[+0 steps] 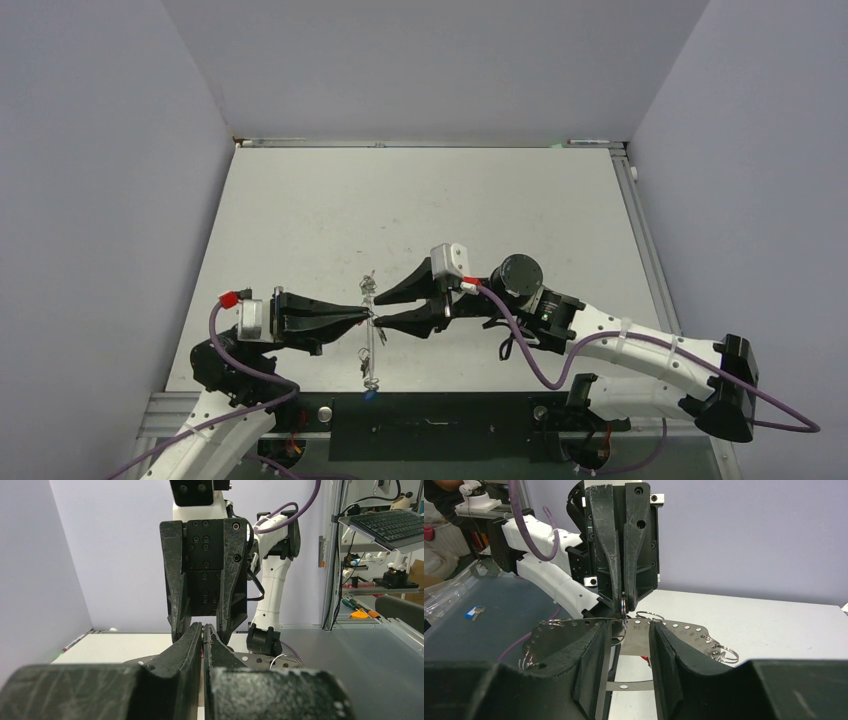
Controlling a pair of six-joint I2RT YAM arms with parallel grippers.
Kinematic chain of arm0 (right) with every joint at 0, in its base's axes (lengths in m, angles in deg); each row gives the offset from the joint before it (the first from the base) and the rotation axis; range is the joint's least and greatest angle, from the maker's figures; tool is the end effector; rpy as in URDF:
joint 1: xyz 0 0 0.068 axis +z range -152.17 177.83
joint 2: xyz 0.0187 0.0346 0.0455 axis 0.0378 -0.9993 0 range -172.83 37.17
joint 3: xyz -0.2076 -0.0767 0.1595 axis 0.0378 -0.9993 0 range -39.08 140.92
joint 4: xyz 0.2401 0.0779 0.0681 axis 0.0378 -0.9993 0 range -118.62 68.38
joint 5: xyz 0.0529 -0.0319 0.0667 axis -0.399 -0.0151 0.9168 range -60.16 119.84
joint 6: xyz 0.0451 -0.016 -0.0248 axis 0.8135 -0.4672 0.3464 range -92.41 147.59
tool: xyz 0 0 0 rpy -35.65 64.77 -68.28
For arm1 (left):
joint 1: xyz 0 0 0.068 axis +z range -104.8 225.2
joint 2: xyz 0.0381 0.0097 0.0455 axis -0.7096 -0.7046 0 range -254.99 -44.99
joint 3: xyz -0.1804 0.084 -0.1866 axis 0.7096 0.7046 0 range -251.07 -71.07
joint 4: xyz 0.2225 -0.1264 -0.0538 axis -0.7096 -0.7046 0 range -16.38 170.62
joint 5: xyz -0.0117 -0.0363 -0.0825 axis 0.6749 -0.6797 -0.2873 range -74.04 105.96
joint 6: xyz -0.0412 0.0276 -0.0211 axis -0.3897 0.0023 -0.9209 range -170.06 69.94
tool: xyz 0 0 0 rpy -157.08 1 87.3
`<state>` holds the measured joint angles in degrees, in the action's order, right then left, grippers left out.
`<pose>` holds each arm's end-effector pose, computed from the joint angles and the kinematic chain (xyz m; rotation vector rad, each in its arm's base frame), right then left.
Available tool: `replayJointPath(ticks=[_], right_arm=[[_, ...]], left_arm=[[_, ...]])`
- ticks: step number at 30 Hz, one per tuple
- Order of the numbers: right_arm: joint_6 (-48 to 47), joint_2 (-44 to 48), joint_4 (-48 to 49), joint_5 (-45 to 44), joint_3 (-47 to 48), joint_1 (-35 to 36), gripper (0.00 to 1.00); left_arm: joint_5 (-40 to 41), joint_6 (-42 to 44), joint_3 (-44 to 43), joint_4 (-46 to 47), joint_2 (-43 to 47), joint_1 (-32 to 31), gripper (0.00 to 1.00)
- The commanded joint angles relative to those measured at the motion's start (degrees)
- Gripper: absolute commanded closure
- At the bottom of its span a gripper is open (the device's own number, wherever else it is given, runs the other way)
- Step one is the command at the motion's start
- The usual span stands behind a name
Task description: Put the keys on the keyring
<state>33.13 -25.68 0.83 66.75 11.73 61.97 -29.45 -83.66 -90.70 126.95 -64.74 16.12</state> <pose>0.0909 0.2364 0.3745 -1.2409 1.0003 1.4200 0.0621 -0.0635 0.3337 0.7803 0.8109 -1.2876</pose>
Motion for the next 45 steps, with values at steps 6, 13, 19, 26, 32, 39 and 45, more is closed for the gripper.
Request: replayJointPath(ticks=[6,13,19,26,32,39,45], right_arm=[[1.8,-1.4,6.9,2.4,1.6,-0.2,0.70],[2.1,-2.1,7.5,2.6,1.6,-0.2,0.74],[1.8,-2.7,7.3,2.6,1.8,-0.2,0.74],[1.7,-3.4,7.2,2.6,2.0,-0.2,0.76],[1.6,-3.7,7.3,2.7,2.3,-0.2,0.90],[1.2,-3.9,6.9,2.7,3.0,-0.2,0.95],[-4.3,-2.3,-5.2,1.4,6.6,-0.2,0.95]], left_arm=[[1.0,-1.1,-0.4,3.9,0.5,0.9,1.00],[0.9,-1.4,-0.4,4.1,0.5,1.1,1.00],[0.8,-1.7,-0.2,4.6,0.6,1.4,1.00],[0.9,-1.7,-0.1,4.7,0.9,1.6,1.00],[0.8,-1.8,0.0,4.7,1.1,1.7,1.00],[0.8,-1.7,0.0,4.3,1.2,1.8,1.00],[-0.3,4.2,-1.9,-4.4,3.3,1.8,0.67]])
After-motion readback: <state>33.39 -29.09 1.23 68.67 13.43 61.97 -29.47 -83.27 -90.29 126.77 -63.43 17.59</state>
